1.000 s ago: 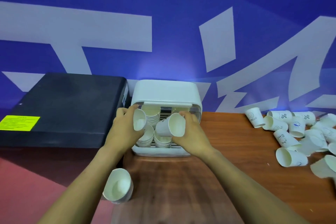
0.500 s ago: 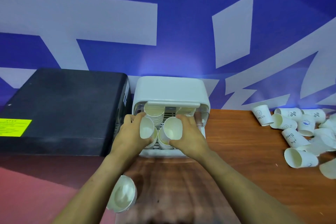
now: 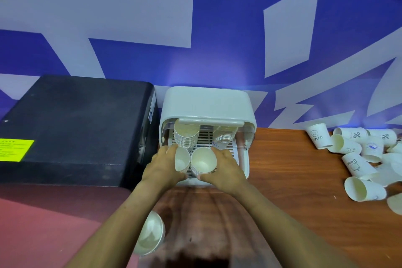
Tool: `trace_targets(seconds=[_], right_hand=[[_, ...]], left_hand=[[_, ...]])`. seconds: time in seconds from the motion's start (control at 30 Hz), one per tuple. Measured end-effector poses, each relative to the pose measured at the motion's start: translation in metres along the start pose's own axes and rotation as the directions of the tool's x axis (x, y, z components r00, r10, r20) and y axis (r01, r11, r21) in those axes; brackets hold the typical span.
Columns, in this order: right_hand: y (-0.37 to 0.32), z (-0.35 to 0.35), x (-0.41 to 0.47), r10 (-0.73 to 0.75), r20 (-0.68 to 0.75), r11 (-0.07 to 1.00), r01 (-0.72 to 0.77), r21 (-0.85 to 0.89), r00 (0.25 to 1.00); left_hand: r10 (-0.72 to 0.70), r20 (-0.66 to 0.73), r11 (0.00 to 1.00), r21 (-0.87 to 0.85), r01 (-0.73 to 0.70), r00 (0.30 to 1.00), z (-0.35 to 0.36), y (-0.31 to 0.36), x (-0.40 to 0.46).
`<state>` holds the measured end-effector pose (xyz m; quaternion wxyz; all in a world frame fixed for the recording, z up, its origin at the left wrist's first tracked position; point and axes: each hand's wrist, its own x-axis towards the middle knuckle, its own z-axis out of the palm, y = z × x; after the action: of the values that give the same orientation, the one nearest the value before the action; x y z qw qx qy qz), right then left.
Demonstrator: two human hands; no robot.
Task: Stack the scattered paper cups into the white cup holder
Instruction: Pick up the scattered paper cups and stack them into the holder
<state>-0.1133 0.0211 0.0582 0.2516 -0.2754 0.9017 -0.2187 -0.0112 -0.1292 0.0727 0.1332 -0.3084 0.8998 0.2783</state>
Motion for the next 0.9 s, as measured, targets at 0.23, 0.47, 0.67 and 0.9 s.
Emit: trace_targets(seconds=[0.23, 0.47, 0.67, 0.9], right_hand=[[0.004, -0.012, -0.007, -0.009, 0.022, 1.000, 0.009, 0.011, 1.000], [0.021, -0.044, -0.036, -0.041, 0.000, 0.998, 0.041, -0.054, 0.999], [0.035, -0.061, -0.061, -0.061, -0.006, 0.998, 0.061, -0.029, 0.998], [0.101, -0.104, -0.095, -0.107, -0.055, 0.994, 0.107, -0.011, 0.993]], left_hand=[[0.003, -0.019, 0.999, -0.050, -0.004, 1.000, -0.004, 0.002, -0.008], [0.107, -0.251, 0.975, -0.164, -0.151, 0.962, -0.017, 0.026, -0.035], [0.174, -0.208, 0.967, -0.147, -0.206, 0.963, -0.007, 0.068, -0.062], [0.193, -0.223, 0.969, -0.111, -0.222, 0.956, 0.026, 0.139, -0.081]])
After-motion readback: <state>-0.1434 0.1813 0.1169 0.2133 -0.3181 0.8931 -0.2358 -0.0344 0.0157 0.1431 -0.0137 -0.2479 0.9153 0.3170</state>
